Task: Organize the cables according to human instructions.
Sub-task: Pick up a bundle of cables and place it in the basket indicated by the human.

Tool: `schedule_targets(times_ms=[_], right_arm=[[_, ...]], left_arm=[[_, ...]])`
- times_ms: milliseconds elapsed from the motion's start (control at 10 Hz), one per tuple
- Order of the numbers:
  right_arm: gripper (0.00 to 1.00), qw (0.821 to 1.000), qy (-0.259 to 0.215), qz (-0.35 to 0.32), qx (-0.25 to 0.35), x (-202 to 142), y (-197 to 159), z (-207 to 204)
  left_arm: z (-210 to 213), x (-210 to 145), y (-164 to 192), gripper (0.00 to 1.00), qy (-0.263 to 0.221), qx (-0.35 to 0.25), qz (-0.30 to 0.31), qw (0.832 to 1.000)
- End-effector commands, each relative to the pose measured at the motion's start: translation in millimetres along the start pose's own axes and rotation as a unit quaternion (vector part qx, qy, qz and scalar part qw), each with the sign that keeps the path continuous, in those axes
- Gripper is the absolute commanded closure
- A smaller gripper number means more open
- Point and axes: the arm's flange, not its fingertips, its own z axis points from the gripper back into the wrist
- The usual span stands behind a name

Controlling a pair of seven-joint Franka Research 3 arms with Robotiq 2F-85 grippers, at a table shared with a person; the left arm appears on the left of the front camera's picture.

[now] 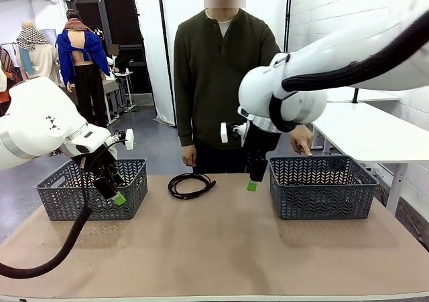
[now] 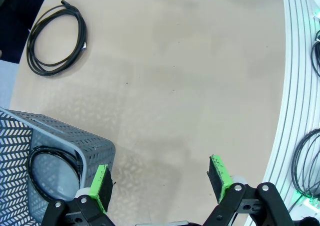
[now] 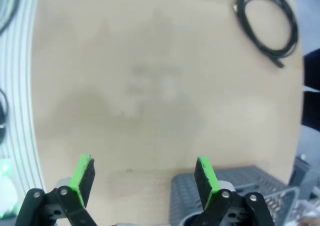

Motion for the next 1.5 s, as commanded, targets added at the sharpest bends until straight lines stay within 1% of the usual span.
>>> schedule_targets(times_ms=[0, 200, 400, 500, 600, 700, 800, 1400], right_arm=[[0.00, 0.996, 0.038, 0.068, 0.031, 26, -35, -2], [0.00, 0.987, 0.079, 0.131, 0.043, 55, -58, -9], [0.00, 0.982, 0.087, 0.162, 0.050, 73, -72, -19], [0.00, 0.980, 0.081, 0.176, 0.044, 78, -75, -25], [0.00, 0.979, 0.086, 0.179, 0.042, 81, -76, -30], [0.00, 0.985, 0.078, 0.153, 0.032, 82, -73, -32], [0.00, 0.983, 0.077, 0.164, 0.043, 79, -69, -28], [0.00, 0.983, 0.077, 0.164, 0.043, 79, -69, -28]], left_arm=[[3, 1, 0, 0.00, 0.002, -0.003, 0.001, 1.000], [3, 1, 0, 0.00, 0.002, -0.003, 0.001, 1.000], [3, 1, 0, 0.00, 0.002, -0.003, 0.001, 1.000], [3, 1, 0, 0.00, 0.002, -0.003, 0.001, 1.000], [3, 1, 0, 0.00, 0.002, -0.003, 0.001, 1.000], [3, 1, 0, 0.00, 0.002, -0.003, 0.001, 1.000], [3, 1, 0, 0.00, 0.002, -0.003, 0.001, 1.000], [3, 1, 0, 0.00, 0.002, -0.003, 0.001, 1.000]])
